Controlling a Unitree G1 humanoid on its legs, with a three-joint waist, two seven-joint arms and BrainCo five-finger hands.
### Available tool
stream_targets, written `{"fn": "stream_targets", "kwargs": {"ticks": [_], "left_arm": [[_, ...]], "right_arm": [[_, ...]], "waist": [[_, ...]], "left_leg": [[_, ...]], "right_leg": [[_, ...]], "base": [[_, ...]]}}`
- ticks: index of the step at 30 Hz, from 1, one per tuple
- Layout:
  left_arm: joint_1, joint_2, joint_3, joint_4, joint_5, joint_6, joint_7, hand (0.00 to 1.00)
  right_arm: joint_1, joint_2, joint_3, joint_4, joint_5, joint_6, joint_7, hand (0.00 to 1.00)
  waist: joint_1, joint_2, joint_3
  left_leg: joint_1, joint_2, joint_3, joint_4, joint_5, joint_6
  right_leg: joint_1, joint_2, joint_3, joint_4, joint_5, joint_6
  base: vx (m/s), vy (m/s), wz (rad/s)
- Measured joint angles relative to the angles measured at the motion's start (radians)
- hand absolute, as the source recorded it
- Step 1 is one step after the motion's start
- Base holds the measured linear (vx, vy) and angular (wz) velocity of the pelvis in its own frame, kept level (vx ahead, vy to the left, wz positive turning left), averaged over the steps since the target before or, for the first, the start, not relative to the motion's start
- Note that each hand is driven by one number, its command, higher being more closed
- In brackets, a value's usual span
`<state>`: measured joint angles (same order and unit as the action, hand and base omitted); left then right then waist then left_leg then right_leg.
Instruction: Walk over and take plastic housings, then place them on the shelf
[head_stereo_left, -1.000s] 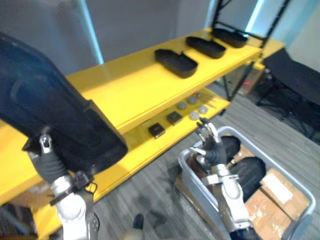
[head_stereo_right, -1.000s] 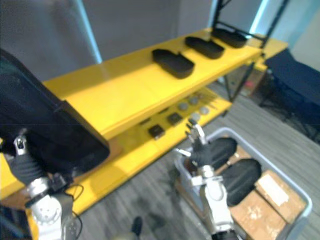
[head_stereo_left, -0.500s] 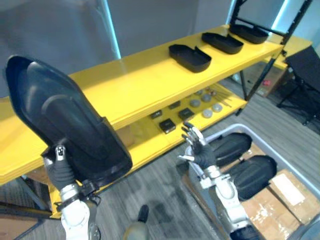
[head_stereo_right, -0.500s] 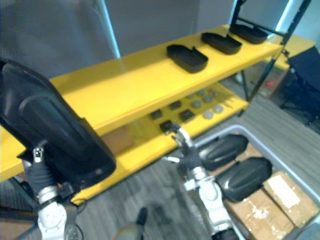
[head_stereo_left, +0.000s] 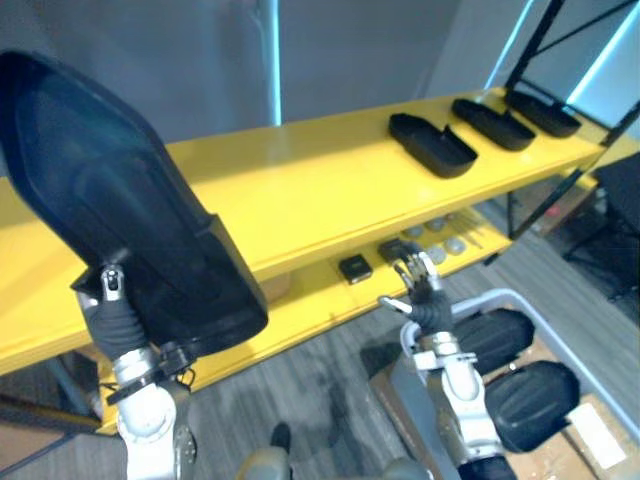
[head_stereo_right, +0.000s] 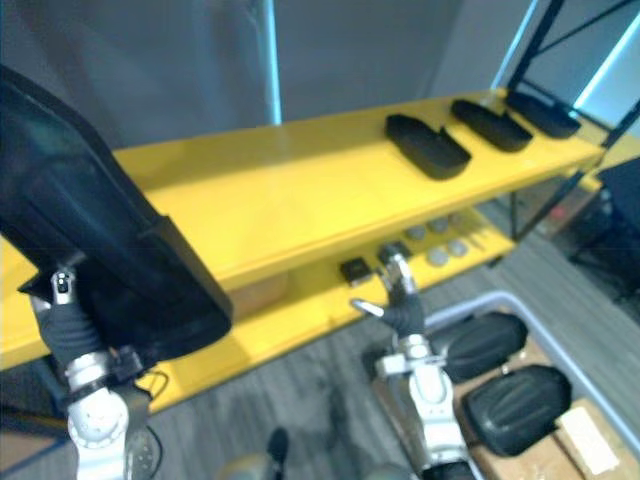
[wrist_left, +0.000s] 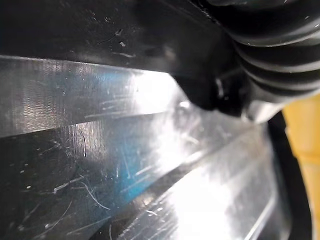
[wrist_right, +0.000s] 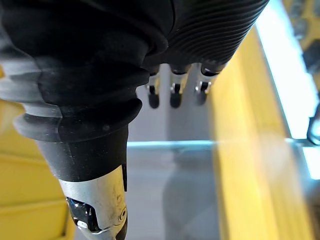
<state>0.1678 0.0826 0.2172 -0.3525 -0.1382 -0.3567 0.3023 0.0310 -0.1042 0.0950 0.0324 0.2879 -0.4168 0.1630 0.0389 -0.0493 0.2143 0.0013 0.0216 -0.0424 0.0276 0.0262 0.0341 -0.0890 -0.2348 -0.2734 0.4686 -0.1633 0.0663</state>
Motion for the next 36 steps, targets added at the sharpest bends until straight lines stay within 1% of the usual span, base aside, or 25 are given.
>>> {"fn": "stream_targets", "kwargs": {"ticks": [3, 4, 5, 6, 7, 8, 9, 10, 11, 12, 15, 16, 17, 19, 21, 24, 25, 27, 28, 30, 31, 32, 33, 34, 36], "left_arm": [[-0.009, -0.002, -0.001, 0.001, -0.001, 0.01, 0.001, 1.0], [-0.008, -0.002, -0.001, 0.001, -0.001, 0.01, 0.0, 1.0], [-0.008, -0.002, -0.001, 0.001, 0.002, 0.01, 0.0, 1.0], [-0.007, 0.0, 0.0, 0.001, 0.007, 0.01, 0.0, 1.0], [-0.007, 0.002, 0.001, 0.001, 0.011, 0.01, 0.0, 1.0], [-0.005, -0.012, -0.001, 0.008, 0.012, 0.01, 0.001, 1.0], [0.007, -0.034, -0.008, 0.012, 0.015, 0.016, 0.003, 1.0], [0.014, -0.043, -0.017, 0.015, 0.022, 0.02, 0.006, 1.0], [0.019, -0.057, -0.041, 0.017, 0.028, 0.033, 0.01, 1.0], [0.012, -0.06, -0.066, 0.022, 0.028, 0.042, 0.01, 1.0], [0.004, -0.063, -0.085, 0.021, 0.025, 0.045, 0.009, 1.0], [-0.002, -0.063, -0.084, 0.021, 0.026, 0.046, 0.009, 1.0], [-0.003, -0.063, -0.083, 0.02, 0.027, 0.045, 0.009, 1.0], [-0.003, -0.06, -0.081, 0.021, 0.028, 0.056, 0.012, 1.0], [-0.002, -0.052, -0.084, 0.021, 0.029, 0.071, 0.008, 1.0], [-0.008, -0.05, -0.095, 0.015, 0.041, 0.087, -0.017, 1.0], [-0.013, -0.046, -0.104, 0.013, 0.043, 0.102, -0.029, 1.0], [-0.022, -0.038, -0.124, 0.012, 0.043, 0.156, -0.055, 1.0], [-0.022, -0.034, -0.125, 0.013, 0.043, 0.173, -0.059, 1.0], [-0.042, -0.006, -0.153, 0.031, 0.04, 0.229, -0.086, 1.0], [-0.055, -0.001, -0.157, 0.045, 0.039, 0.237, -0.092, 1.0], [-0.082, 0.003, -0.163, 0.073, 0.027, 0.268, -0.106, 1.0], [-0.113, 0.003, -0.171, 0.116, 0.017, 0.304, -0.122, 1.0], [-0.13, 0.006, -0.179, 0.142, 0.01, 0.321, -0.125, 1.0], [-0.201, 0.021, -0.202, 0.262, -0.011, 0.393, -0.124, 1.0]], "right_arm": [[0.008, -0.002, -0.003, -0.026, 0.023, 0.002, 0.061, 0.0], [0.008, -0.002, -0.003, -0.031, 0.026, 0.002, 0.077, 0.0], [0.008, -0.002, -0.001, -0.037, 0.047, 0.002, 0.102, 0.0], [0.008, -0.002, 0.004, -0.044, 0.063, 0.003, 0.12, 0.0], [0.008, -0.001, 0.007, -0.049, 0.069, 0.003, 0.127, 0.0], [-0.003, -0.005, 0.008, -0.052, 0.096, 0.007, 0.142, 0.0], [-0.01, -0.012, 0.01, -0.058, 0.127, 0.019, 0.15, 0.0], [-0.009, -0.016, 0.014, -0.059, 0.138, 0.026, 0.156, 0.0], [-0.007, -0.025, 0.018, -0.06, 0.16, 0.046, 0.167, 0.0], [-0.005, -0.035, 0.024, -0.059, 0.172, 0.07, 0.17, 0.0], [-0.01, -0.039, 0.043, -0.058, 0.17, 0.075, 0.171, 0.0], [-0.021, -0.036, 0.05, -0.058, 0.169, 0.071, 0.169, 0.0], [-0.027, -0.038, 0.053, -0.058, 0.169, 0.071, 0.168, 0.0], [-0.056, -0.017, 0.082, -0.061, 0.165, 0.071, 0.164, 0.0], [-0.064, -0.003, 0.085, -0.063, 0.147, 0.071, 0.159, 0.0], [-0.044, -0.001, 0.083, -0.115, 0.146, 0.071, 0.117, 0.0], [-0.027, 0.002, 0.084, -0.144, 0.146, 0.071, 0.109, 0.0], [0.009, 0.023, 0.085, -0.188, 0.125, 0.078, 0.09, 0.0], [0.017, 0.029, 0.087, -0.191, 0.12, 0.083, 0.081, 0.0], [0.068, 0.043, 0.086, -0.217, 0.108, 0.106, 0.057, 0.0], [0.081, 0.045, 0.086, -0.224, 0.108, 0.111, 0.054, 0.0], [0.1, 0.046, 0.086, -0.23, 0.108, 0.115, 0.053, 0.0], [0.122, 0.049, 0.085, -0.236, 0.108, 0.119, 0.054, 0.0], [0.134, 0.048, 0.084, -0.242, 0.108, 0.12, 0.055, 0.0], [0.162, 0.043, 0.084, -0.259, 0.108, 0.122, 0.057, 0.0]], "waist": [[-0.001, -0.001, -0.001], [0.0, -0.002, -0.001], [0.001, -0.009, -0.007], [0.002, -0.026, -0.019], [0.004, -0.043, -0.031], [0.006, -0.053, -0.047], [0.003, -0.017, -0.054], [-0.001, 0.002, -0.062], [-0.001, 0.034, -0.074], [-0.009, 0.052, -0.073], [-0.016, 0.053, -0.08], [-0.014, 0.063, -0.088], [-0.008, 0.063, -0.088], [0.007, 0.053, -0.089], [0.006, 0.048, -0.09], [0.001, 0.044, -0.092], [-0.002, 0.042, -0.095], [-0.016, 0.033, -0.1], [-0.024, 0.029, -0.103], [-0.039, 0.02, -0.11], [-0.047, 0.018, -0.11], [-0.058, 0.018, -0.111], [-0.061, 0.025, -0.118], [-0.066, 0.03, -0.124], [-0.109, 0.05, -0.138]], "left_leg": [[0.003, 0.0, -0.006, 0.013, -0.032, -0.016], [0.006, -0.001, -0.01, 0.013, -0.038, -0.021], [0.013, -0.005, -0.02, 0.008, -0.048, -0.032], [0.015, -0.015, -0.026, 0.003, -0.058, -0.042], [0.015, -0.026, -0.022, -0.001, -0.062, -0.049], [0.016, -0.029, -0.017, 0.002, -0.078, -0.06], [0.007, 0.009, 0.029, 0.034, -0.1, -0.072], [-0.004, 0.022, 0.035, 0.057, -0.106, -0.09], [-0.025, 0.036, 0.051, 0.106, -0.121, -0.111], [-0.03, 0.04, 0.062, 0.151, -0.124, -0.114], [-0.03, 0.05, 0.14, 0.207, -0.129, -0.108], [-0.015, 0.052, 0.165, 0.201, -0.13, -0.104], [-0.011, 0.051, 0.163, 0.193, -0.129, -0.104], [0.004, 0.048, 0.163, 0.159, -0.129, -0.104], [0.028, 0.046, 0.165, 0.129, -0.129, -0.104], [0.07, 0.043, 0.194, 0.072, -0.129, -0.104], [0.07, 0.041, 0.197, 0.062, -0.129, -0.104], [0.07, 0.037, 0.226, 0.036, -0.127, -0.1], [0.07, 0.037, 0.239, 0.034, -0.126, -0.099], [0.072, 0.036, 0.274, 0.032, -0.126, -0.099], [0.072, 0.035, 0.279, 0.031, -0.126, -0.098], [0.08, 0.033, 0.298, 0.022, -0.121, -0.096], [0.089, 0.034, 0.32, 0.005, -0.113, -0.098], [0.089, 0.035, 0.325, -0.002, -0.109, -0.098], [0.103, 0.036, 0.343, -0.033, -0.09, -0.101]], "right_leg": [[0.008, 0.045, 0.009, -0.23, 0.042, 0.035], [0.016, 0.053, 0.012, -0.26, 0.058, 0.036], [0.042, 0.073, 0.026, -0.319, 0.084, 0.033], [0.078, 0.083, 0.029, -0.377, 0.1, 0.022], [0.098, 0.079, 0.029, -0.398, 0.109, 0.027], [0.115, 0.077, 0.024, -0.432, 0.2, 0.039], [0.128, 0.097, 0.005, -0.432, 0.19, 0.025], [0.129, 0.105, -0.001, -0.432, 0.188, 0.022], [0.137, 0.116, -0.003, -0.431, 0.188, 0.022], [0.171, 0.118, -0.017, -0.431, 0.187, 0.02], [0.234, 0.112, -0.029, -0.429, 0.176, 0.002], [0.246, 0.114, -0.029, -0.426, 0.173, 0.003], [0.246, 0.115, -0.028, -0.426, 0.17, 0.005], [0.242, 0.115, -0.027, -0.425, 0.169, 0.006], [0.246, 0.115, -0.025, -0.425, 0.169, 0.006], [0.241, 0.114, -0.012, -0.426, 0.168, 0.006], [0.229, 0.113, 0.001, -0.427, 0.168, 0.005], [0.204, 0.113, 0.024, -0.437, 0.166, 0.005], [0.2, 0.112, 0.033, -0.442, 0.166, 0.005], [0.192, 0.113, 0.056, -0.464, 0.166, 0.005], [0.192, 0.112, 0.058, -0.469, 0.164, 0.008], [0.188, 0.111, 0.065, -0.472, 0.158, 0.017], [0.176, 0.114, 0.088, -0.473, 0.156, 0.021], [0.17, 0.116, 0.091, -0.473, 0.157, 0.022], [0.16, 0.123, 0.111, -0.472, 0.163, 0.021]], "base": [[0.14, -0.057, 0.13], [0.16, -0.143, 0.2], [0.2, -0.201, 0.28], [0.22, -0.228, 0.29], [0.26, -0.269, 0.22], [0.31, -0.287, 0.2], [0.32, -0.276, 0.19], [0.3, -0.2, 0.18], [0.26, -0.108, 0.32], [0.24, -0.074, 0.44], [0.19, -0.008, 0.65], [0.13, 0.03, 0.42], [0.16, 0.033, 0.26], [0.07, 0.008, 0.01], [0.03, 0.012, -0.12], [-0.01, 0.022, -0.3], [-0.04, 0.033, -0.37], [-0.07, 0.029, -0.43], [-0.09, 0.012, -0.55], [-0.08, -0.018, -0.47], [-0.08, -0.036, -0.32], [-0.08, -0.037, -0.45], [-0.08, -0.04, -0.46], [-0.06, -0.038, -0.34], [-0.03, -0.032, -0.21]]}}
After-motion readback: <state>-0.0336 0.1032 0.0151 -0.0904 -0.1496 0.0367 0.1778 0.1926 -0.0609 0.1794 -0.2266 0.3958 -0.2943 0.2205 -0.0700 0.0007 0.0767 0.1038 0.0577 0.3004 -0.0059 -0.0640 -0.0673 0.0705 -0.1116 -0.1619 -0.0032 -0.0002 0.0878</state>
